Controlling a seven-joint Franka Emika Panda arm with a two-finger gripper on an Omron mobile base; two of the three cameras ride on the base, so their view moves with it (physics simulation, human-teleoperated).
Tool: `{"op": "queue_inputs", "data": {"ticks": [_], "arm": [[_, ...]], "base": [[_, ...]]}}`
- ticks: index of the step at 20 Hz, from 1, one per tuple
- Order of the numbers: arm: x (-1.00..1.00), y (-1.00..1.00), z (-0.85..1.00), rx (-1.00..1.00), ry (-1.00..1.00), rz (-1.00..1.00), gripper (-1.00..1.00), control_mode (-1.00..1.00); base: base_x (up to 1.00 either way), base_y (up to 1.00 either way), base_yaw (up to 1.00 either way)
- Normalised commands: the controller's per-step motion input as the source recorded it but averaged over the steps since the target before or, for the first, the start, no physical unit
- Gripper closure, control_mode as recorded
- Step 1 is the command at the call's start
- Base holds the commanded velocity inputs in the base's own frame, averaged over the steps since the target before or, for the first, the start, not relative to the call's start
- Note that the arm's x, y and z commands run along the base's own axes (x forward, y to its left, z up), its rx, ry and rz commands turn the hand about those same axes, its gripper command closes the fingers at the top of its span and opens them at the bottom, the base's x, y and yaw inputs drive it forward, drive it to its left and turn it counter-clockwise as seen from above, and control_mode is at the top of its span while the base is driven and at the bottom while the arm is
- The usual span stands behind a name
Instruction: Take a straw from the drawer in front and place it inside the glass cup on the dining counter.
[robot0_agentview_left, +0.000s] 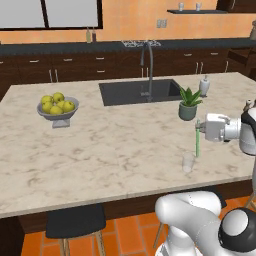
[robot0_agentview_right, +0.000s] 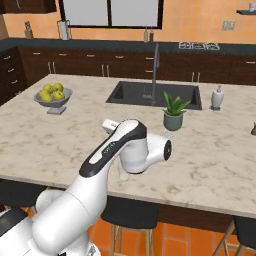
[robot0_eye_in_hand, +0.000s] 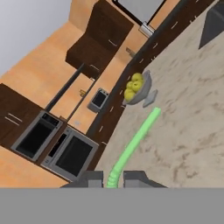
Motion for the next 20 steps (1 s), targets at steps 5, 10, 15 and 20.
{"op": "queue_inputs", "data": {"ticks": [5,10,15,20], "arm": [[0.00,-0.04,-0.05,0.00,-0.21,0.01,1.00,-1.00],[-0.01,-0.21,-0.08,-0.04,-0.14,0.00,1.00,-1.00],[0.00,-0.08,-0.19,-0.02,-0.02,0.00,1.00,-1.00],[0.00,0.00,-0.07,0.00,0.00,0.00,1.00,-1.00]], "base": [[0.00,0.00,0.00],[0.00,0.00,0.00],[0.00,0.00,0.00],[0.00,0.00,0.00]]}}
